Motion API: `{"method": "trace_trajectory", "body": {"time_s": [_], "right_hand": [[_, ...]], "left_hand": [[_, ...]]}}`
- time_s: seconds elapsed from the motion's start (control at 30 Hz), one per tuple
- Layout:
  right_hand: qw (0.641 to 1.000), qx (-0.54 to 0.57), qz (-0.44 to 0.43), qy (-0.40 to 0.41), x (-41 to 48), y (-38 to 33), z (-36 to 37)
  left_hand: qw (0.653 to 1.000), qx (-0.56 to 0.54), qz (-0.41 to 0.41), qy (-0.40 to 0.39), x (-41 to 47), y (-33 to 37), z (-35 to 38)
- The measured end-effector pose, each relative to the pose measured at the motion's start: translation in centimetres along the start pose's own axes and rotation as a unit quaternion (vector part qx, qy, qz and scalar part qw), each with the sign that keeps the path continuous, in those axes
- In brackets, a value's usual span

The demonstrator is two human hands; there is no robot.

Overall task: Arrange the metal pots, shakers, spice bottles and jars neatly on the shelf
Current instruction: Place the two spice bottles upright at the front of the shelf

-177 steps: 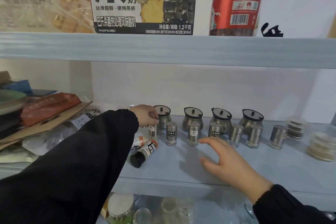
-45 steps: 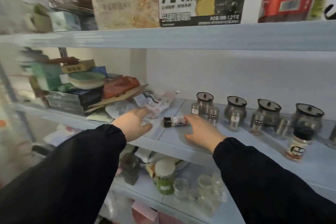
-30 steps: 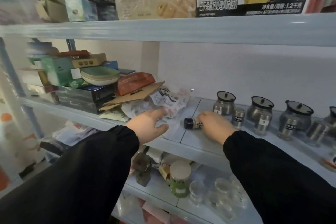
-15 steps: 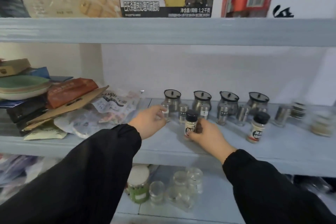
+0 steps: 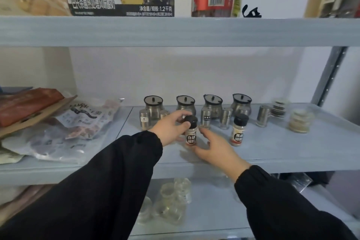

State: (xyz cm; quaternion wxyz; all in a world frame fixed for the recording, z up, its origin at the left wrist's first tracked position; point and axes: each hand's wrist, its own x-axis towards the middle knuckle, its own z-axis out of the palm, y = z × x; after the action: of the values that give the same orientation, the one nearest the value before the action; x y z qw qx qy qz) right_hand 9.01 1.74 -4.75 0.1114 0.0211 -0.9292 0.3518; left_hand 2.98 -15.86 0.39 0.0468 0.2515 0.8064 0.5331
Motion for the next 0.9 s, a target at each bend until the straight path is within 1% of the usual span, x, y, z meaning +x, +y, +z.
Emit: {"method": "trace_trajectory", "body": {"time_s": [0.1,0.17,0.37,0.47,0.63,0.9], "right_hand": [[0.998,-0.057,-0.008,-0.009,-2.0,1.8,-1.9],[0.996,-0.085,-0.013,0.000,-3.4,3.0,-3.1],[0.996,-0.082,-0.016,0.021,-6.6,6.9,-6.2],[0.996,-0.091,-0.001,0.022,-6.9,8.8,-8.3],[0.986,-0.165,0.030,0.012,-6.0,11.6,-11.4],[0.984,-0.168,0.055,0.014,-5.6,14.1,-14.7]], "left_hand": [[1.000,-0.005,-0.015,0.002,0.7,0.3,1.0],[0.999,-0.027,-0.029,0.005,1.2,0.5,1.7],[0.996,-0.068,-0.055,0.008,1.9,1.1,3.3],[0.996,-0.067,-0.060,0.007,2.1,1.6,4.0],[0.995,-0.066,-0.070,0.018,2.4,1.9,4.9],[0.995,-0.056,-0.078,0.031,2.7,2.5,6.5]]}}
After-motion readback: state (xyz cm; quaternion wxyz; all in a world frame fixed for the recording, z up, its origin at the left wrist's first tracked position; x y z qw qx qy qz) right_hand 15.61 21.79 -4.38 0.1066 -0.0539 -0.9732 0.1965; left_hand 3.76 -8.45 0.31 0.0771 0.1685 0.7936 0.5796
